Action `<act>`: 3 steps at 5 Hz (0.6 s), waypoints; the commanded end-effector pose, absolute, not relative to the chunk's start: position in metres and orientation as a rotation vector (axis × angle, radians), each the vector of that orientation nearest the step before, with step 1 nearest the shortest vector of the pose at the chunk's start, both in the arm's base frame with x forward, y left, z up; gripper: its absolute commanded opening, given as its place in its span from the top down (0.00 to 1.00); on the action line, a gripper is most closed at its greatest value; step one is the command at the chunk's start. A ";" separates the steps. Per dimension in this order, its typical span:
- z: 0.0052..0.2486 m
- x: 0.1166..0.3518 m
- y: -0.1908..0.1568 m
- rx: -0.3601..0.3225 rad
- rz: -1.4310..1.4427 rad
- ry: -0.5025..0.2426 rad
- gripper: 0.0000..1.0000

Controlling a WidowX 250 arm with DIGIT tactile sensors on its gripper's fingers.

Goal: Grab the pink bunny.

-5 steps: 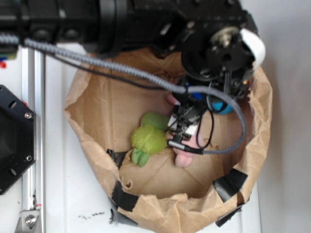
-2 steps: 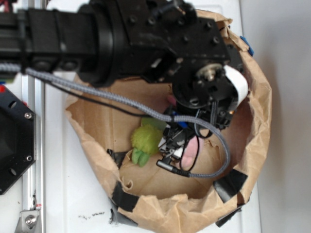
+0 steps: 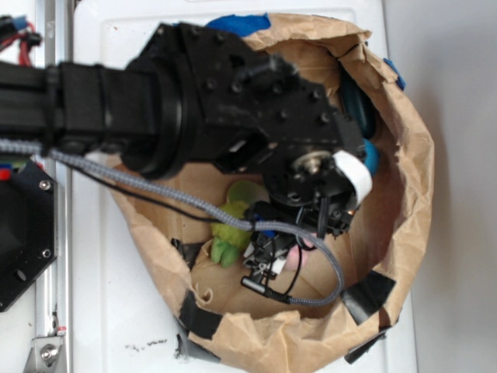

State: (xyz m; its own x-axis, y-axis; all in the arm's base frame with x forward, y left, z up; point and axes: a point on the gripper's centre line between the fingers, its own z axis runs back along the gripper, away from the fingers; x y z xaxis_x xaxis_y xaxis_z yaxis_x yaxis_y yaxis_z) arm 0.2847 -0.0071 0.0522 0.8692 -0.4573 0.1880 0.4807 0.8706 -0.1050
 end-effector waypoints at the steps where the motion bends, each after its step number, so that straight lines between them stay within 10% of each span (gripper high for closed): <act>1: 0.031 0.277 -0.027 -0.118 -0.526 -0.124 0.00; 2: 0.029 0.280 -0.020 -0.143 -0.488 -0.127 1.00; 3: 0.027 0.280 -0.019 -0.144 -0.475 -0.123 1.00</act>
State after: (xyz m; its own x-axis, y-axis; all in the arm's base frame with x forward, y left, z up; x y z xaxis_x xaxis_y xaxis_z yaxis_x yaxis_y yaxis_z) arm 0.2841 -0.0123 0.0277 0.8758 -0.4553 0.1603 0.4727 0.8761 -0.0944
